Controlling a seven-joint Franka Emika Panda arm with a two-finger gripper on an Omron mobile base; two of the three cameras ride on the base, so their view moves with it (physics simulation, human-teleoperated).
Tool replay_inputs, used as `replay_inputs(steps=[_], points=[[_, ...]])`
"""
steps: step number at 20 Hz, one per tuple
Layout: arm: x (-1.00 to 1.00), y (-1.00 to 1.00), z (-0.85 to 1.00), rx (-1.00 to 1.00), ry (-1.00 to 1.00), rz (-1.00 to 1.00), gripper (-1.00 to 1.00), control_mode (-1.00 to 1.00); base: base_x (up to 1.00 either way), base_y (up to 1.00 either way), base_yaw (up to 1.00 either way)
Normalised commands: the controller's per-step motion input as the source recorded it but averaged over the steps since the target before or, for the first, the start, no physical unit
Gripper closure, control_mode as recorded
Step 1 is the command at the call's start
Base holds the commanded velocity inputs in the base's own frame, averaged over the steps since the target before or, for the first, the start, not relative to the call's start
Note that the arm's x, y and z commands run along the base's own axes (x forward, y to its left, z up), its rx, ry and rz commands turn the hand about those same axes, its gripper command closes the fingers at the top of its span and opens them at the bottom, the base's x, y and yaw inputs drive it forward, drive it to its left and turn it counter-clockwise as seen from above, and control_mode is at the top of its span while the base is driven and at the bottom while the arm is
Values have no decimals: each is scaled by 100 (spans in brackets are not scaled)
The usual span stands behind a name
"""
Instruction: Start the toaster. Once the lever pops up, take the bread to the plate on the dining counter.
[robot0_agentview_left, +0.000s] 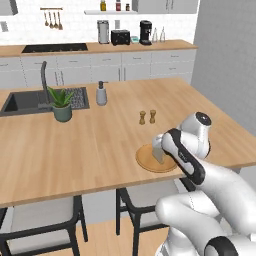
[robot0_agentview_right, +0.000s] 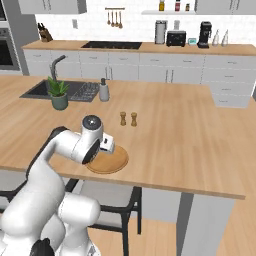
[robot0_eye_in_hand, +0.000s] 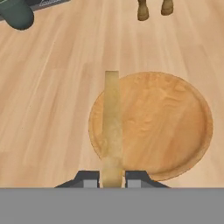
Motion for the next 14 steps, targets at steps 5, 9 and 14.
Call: replay_inputs(steps=[5, 9, 14], points=[[48, 1, -30, 5, 11, 7, 100, -100, 0, 0, 0], [33, 1, -28, 1, 7, 5, 100, -100, 0, 0, 0], [26, 0, -30, 3, 0, 5, 100, -100, 0, 0, 0]])
